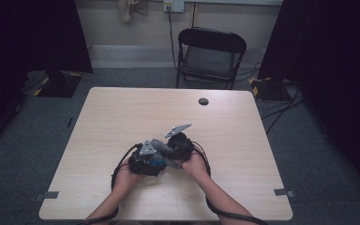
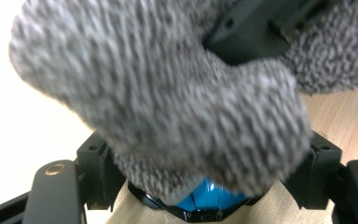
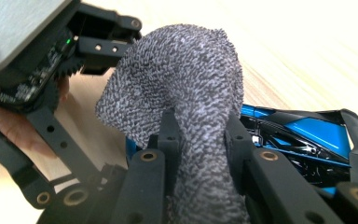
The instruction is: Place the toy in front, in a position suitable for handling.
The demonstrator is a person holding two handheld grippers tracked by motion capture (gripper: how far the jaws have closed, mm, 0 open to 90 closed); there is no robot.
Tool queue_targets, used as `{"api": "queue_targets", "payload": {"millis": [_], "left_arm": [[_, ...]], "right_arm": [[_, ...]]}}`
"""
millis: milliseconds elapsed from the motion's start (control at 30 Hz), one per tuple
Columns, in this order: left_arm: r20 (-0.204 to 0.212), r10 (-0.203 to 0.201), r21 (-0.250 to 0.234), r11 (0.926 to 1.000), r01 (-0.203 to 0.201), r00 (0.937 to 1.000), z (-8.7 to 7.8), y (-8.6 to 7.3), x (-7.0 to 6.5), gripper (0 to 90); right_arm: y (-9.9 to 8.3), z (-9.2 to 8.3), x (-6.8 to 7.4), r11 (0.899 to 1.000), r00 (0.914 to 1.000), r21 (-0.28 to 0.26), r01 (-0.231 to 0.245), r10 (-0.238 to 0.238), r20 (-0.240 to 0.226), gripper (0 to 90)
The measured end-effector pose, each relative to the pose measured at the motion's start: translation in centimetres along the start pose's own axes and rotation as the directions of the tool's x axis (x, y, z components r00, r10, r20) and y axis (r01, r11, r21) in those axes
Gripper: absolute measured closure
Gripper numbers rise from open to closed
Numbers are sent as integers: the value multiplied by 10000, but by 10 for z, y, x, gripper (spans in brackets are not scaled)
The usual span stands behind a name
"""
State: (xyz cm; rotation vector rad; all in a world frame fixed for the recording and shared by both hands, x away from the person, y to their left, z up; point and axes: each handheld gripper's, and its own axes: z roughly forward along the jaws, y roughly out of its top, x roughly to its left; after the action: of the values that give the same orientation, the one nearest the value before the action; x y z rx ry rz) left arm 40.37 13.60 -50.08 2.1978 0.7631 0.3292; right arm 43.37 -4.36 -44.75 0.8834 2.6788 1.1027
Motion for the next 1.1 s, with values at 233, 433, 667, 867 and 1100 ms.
{"api": "queue_targets", "payload": {"millis": [233, 433, 667, 867, 1100], "left_arm": [[8, -32, -1, 10000, 32, 10000, 0, 0, 0, 257], [-49, 17, 9, 10000, -17, 10000, 0, 0, 0, 257], [9, -13, 6, 10000, 13, 10000, 0, 0, 0, 257], [-26, -8, -15, 10000, 8, 10000, 0, 0, 0, 257], [-135, -20, -38, 10000, 19, 9999, 0, 0, -1, 257]], "right_arm": [[2, -8, -16, 9997, 9971, 257, 31, -50, 756, 747], [0, -7, -26, 9994, 9955, 314, -143, 113, 942, 747], [2, -10, -41, 9983, 9896, 543, -197, 117, 1434, 746], [1, -13, -49, 9976, 9854, 541, -432, 337, 1666, 746], [0, -17, -64, 9955, 9785, 595, -740, 609, 1969, 745]]}}
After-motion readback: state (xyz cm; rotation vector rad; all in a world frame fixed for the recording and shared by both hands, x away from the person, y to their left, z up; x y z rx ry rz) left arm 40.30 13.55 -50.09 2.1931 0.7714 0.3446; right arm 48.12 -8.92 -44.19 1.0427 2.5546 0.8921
